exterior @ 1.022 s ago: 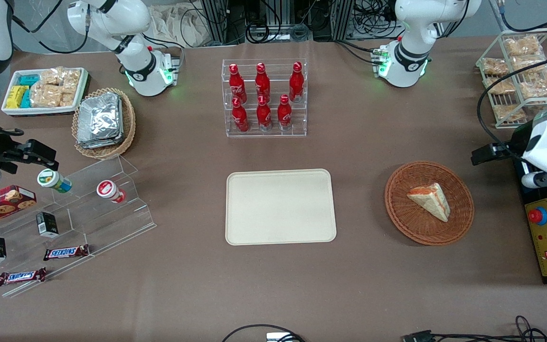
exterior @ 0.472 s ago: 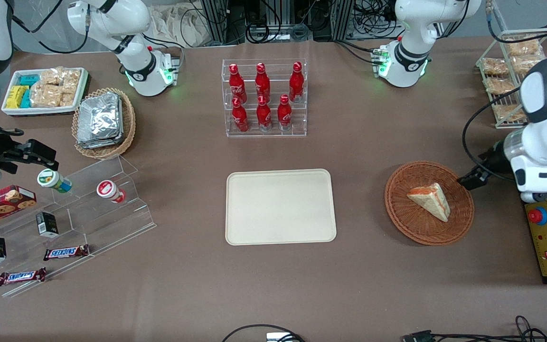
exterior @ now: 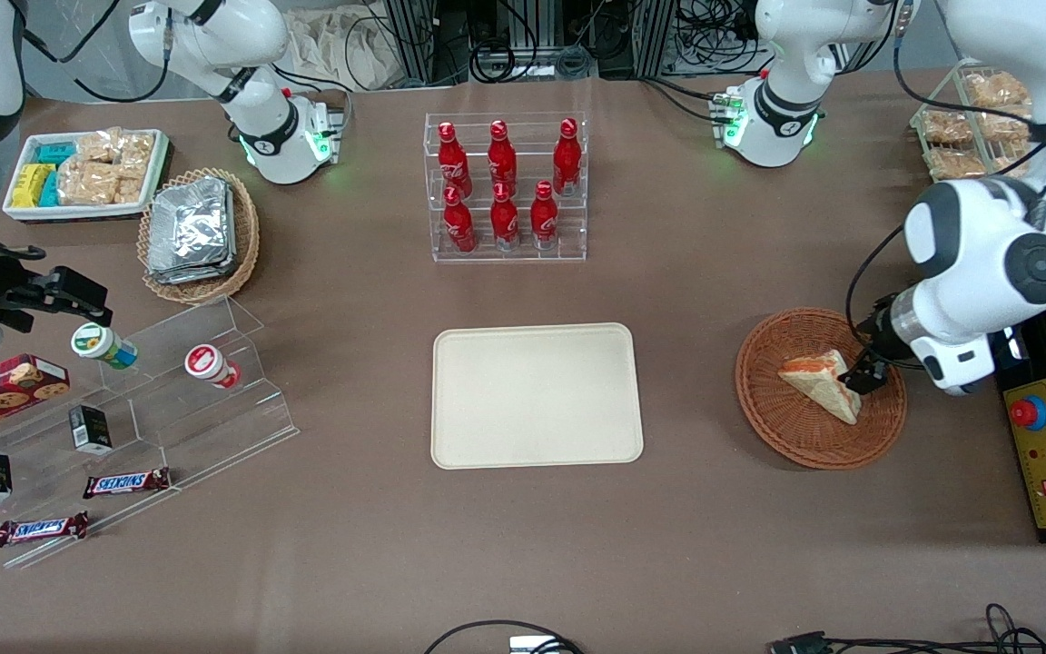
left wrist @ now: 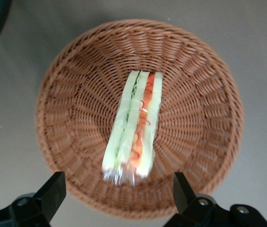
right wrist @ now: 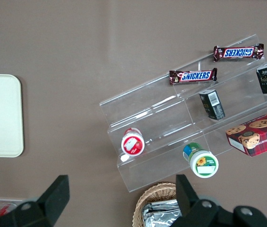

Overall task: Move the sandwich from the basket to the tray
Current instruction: 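Lower the open left gripper and close it on the wrapped sandwich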

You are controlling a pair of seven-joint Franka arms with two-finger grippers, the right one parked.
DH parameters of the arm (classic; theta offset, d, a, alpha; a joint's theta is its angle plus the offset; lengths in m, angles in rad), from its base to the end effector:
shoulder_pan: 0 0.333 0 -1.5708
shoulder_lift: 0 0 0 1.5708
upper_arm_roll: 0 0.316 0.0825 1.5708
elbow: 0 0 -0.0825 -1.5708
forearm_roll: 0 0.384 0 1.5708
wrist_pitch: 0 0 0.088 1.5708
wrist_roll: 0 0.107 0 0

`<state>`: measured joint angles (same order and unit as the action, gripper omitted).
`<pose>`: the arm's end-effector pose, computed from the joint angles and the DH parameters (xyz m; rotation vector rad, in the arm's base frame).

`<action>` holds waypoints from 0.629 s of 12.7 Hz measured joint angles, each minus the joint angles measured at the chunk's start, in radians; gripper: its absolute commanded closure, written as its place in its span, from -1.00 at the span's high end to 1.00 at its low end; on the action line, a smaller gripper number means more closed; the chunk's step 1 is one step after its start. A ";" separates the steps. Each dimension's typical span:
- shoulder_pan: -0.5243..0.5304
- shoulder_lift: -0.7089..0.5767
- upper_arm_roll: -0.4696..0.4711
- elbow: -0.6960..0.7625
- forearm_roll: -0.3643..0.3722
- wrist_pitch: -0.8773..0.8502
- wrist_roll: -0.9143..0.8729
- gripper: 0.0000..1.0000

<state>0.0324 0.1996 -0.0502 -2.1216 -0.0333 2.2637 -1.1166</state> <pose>0.5623 -0.0105 0.3131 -2.6579 -1.6691 0.1054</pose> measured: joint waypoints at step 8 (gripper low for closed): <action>-0.002 0.116 -0.002 -0.036 0.000 0.142 -0.043 0.61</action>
<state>0.0305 0.3156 -0.0523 -2.1577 -0.0333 2.4053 -1.1594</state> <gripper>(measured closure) 0.000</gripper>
